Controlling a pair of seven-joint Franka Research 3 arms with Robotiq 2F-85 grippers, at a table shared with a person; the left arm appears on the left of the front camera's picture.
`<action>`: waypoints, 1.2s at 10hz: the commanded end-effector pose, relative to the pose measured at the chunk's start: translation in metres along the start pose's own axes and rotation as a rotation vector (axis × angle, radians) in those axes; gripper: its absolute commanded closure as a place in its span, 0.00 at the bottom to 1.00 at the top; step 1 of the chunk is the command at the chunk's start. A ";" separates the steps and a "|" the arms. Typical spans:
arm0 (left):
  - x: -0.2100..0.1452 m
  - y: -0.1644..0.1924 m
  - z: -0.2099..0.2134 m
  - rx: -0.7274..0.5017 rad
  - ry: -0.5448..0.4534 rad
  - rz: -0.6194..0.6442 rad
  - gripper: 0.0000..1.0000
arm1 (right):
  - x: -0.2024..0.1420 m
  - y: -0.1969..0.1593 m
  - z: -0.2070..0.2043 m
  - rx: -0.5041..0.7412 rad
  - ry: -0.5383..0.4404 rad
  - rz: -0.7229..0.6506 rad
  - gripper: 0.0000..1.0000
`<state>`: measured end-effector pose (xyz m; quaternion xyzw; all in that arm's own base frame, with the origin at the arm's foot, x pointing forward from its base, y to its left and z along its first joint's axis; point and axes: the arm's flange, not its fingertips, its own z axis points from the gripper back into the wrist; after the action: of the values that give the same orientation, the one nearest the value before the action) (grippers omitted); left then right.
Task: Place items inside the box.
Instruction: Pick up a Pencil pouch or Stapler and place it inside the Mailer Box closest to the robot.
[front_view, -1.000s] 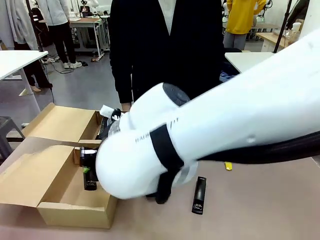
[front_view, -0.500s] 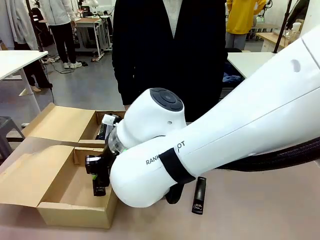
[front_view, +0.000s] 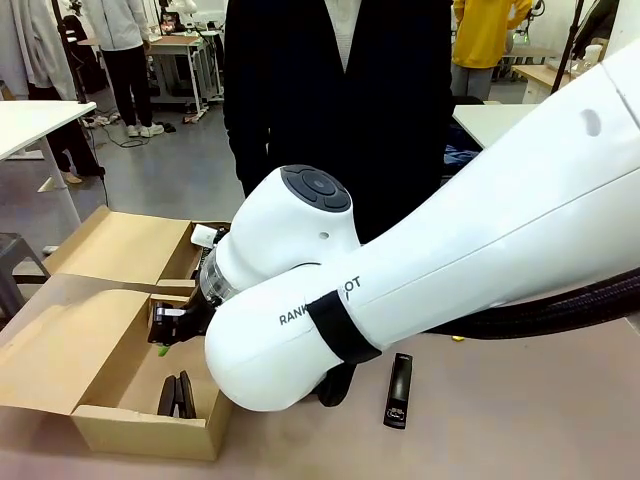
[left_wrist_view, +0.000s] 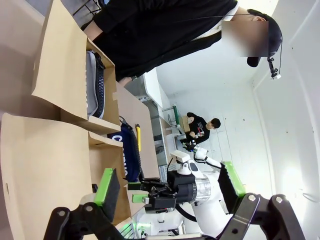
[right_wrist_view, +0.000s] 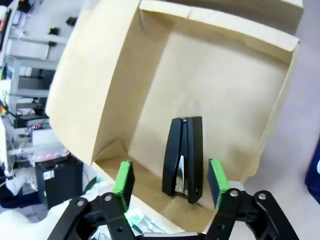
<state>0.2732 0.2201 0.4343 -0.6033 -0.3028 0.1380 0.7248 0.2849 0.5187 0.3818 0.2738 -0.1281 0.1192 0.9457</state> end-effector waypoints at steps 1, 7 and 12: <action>0.000 -0.002 -0.001 -0.018 -0.009 -0.018 0.00 | 0.000 0.009 -0.003 -0.018 -0.021 -0.024 0.00; 0.000 -0.002 -0.001 -0.018 -0.009 -0.018 0.00 | 0.000 -0.026 0.053 0.054 0.178 0.046 0.00; 0.000 -0.002 -0.001 -0.018 -0.009 -0.018 0.00 | -0.056 -0.108 0.199 -0.035 0.102 -0.076 0.00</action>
<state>0.2730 0.2203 0.4346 -0.6033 -0.3033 0.1380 0.7246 0.2491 0.3343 0.4772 0.2800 -0.0390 0.1385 0.9492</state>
